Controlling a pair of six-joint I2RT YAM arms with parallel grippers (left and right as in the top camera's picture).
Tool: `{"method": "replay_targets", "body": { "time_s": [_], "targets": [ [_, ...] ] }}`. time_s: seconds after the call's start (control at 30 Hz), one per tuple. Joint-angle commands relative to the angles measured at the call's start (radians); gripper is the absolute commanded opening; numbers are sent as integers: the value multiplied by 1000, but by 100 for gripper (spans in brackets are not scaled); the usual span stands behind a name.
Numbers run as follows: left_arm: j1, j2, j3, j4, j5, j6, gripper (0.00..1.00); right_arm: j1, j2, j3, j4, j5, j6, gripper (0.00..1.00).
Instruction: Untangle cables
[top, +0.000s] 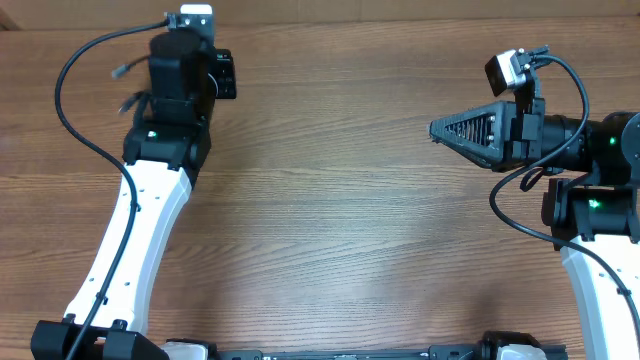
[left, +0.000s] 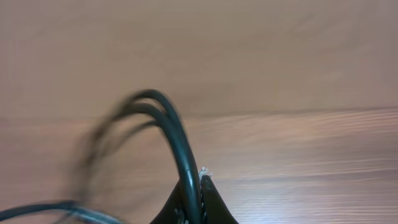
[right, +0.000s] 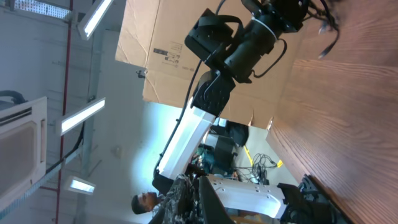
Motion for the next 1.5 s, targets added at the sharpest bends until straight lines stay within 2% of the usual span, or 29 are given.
{"method": "replay_targets", "body": {
  "time_s": [0.0, 0.03, 0.07, 0.13, 0.17, 0.2, 0.23, 0.43, 0.47, 0.63, 0.73, 0.83, 0.97, 1.0, 1.1, 1.3, 1.43, 1.47],
  "targets": [
    [0, -5, 6, 59, 420, 18, 4, -3, 19, 22, 4, -19, -43, 10],
    [-2, -5, 6, 77, 505, 18, 4, -3, 29, 22, 4, -20, -58, 25],
    [-2, -5, 6, 95, 578, 18, 4, -3, 37, 22, 4, -20, -68, 45],
    [-2, -5, 6, 137, 722, 18, 4, -3, 59, 22, 4, -19, -86, 73],
    [-2, -5, 6, 166, 810, 14, 4, -3, 74, 22, 4, -19, -88, 94],
    [-2, -5, 6, 187, 867, 4, 4, -3, 90, 22, 3, -18, -88, 100],
    [-2, -5, 6, 221, 934, -31, 4, -3, 111, 22, 0, -14, -88, 100],
    [-2, -5, 6, 348, 1089, -245, 4, -3, 187, 22, -82, 47, -88, 100],
    [-2, -5, 6, 388, 1126, -316, 4, -3, 205, 22, -106, 80, -88, 100],
    [-2, -5, 6, 505, 1192, -442, 4, -3, 237, 22, -133, 158, -88, 100],
    [-22, -6, 6, 580, 1191, -530, 4, -3, 245, 22, -206, 211, -132, 100],
    [-58, -6, 6, 636, 1191, -544, 4, -3, 245, 22, -269, 238, -203, 100],
    [-108, -6, 6, 711, 1191, -550, 4, -3, 245, 22, -386, 284, -382, 100],
    [-120, -6, 6, 728, 1190, -560, 4, -3, 245, 22, -467, 334, -424, 100],
    [-138, -6, 6, 727, 1191, -560, 4, -3, 245, 22, -651, 541, -430, 100],
    [-143, -6, 6, 727, 1190, -562, 4, -3, 244, 22, -853, 849, -508, 100],
    [-123, -6, 6, 721, 1178, -551, 4, -3, 224, 22, -932, 897, -717, 100],
    [-116, -6, 6, 721, 1176, -552, 4, -3, 197, 22, -963, 882, -838, 100]
  ]
}}
